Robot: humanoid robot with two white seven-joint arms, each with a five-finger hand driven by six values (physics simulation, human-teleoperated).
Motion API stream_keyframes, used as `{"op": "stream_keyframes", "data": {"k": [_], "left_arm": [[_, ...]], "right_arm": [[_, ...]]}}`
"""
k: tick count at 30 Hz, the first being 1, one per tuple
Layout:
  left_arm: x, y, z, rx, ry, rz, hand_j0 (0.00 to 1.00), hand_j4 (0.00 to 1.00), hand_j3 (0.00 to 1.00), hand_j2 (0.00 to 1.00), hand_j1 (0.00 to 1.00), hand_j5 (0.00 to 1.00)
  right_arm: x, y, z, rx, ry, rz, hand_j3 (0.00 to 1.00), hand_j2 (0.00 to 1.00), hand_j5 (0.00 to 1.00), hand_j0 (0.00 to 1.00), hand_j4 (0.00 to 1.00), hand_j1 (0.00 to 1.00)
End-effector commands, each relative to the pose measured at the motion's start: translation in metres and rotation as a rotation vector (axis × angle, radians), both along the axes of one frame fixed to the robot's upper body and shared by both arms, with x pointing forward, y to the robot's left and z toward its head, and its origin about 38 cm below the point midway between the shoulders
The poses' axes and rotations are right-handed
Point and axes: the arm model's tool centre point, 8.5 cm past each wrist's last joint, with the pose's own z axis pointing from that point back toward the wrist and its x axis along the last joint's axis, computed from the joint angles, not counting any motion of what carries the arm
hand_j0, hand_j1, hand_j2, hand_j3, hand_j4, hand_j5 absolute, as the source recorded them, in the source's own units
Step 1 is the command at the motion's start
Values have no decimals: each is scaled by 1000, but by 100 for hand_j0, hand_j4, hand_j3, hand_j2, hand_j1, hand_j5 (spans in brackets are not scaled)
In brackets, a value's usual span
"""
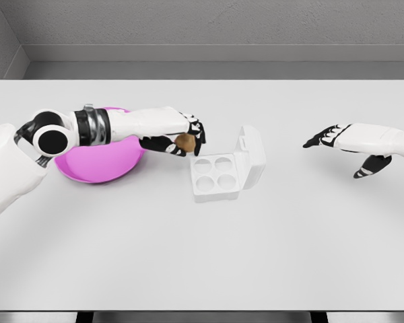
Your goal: Pack egg into the box and close the box lid
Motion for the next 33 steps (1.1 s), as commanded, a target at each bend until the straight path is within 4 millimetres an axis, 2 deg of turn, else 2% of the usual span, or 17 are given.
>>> {"op": "stream_keyframes", "data": {"k": [1, 8, 11, 17, 22, 27, 33], "left_arm": [[-4, -16, 5, -60, 20, -32, 39, 39, 39, 39, 39, 39], [-6, -31, 6, -167, 100, -58, 38, 38, 38, 38, 38, 38], [3, -25, -3, -194, 154, -21, 37, 37, 37, 37, 37, 37], [9, -19, -1, -309, 257, 4, 36, 36, 36, 36, 36, 36], [8, -15, -4, -405, 342, 6, 34, 34, 34, 34, 34, 34], [9, -10, -13, -421, 356, 19, 33, 33, 33, 33, 33, 33], [16, -16, -24, -458, 402, 43, 32, 32, 32, 32, 32, 32]], "right_arm": [[-1, 2, -2, 1, 8, 5, 100, 100, 100, 100, 100, 100], [-1, 2, -2, 1, 8, 5, 100, 100, 100, 100, 100, 100], [-1, 2, -2, 1, 8, 5, 100, 100, 100, 100, 100, 100], [-1, 2, -2, 1, 8, 5, 100, 100, 100, 100, 100, 100], [-1, 2, -2, 1, 8, 5, 100, 100, 100, 100, 100, 100], [-1, 2, -2, 1, 8, 5, 100, 100, 100, 100, 100, 100], [-1, 2, -2, 1, 8, 5, 100, 100, 100, 100, 100, 100]]}}
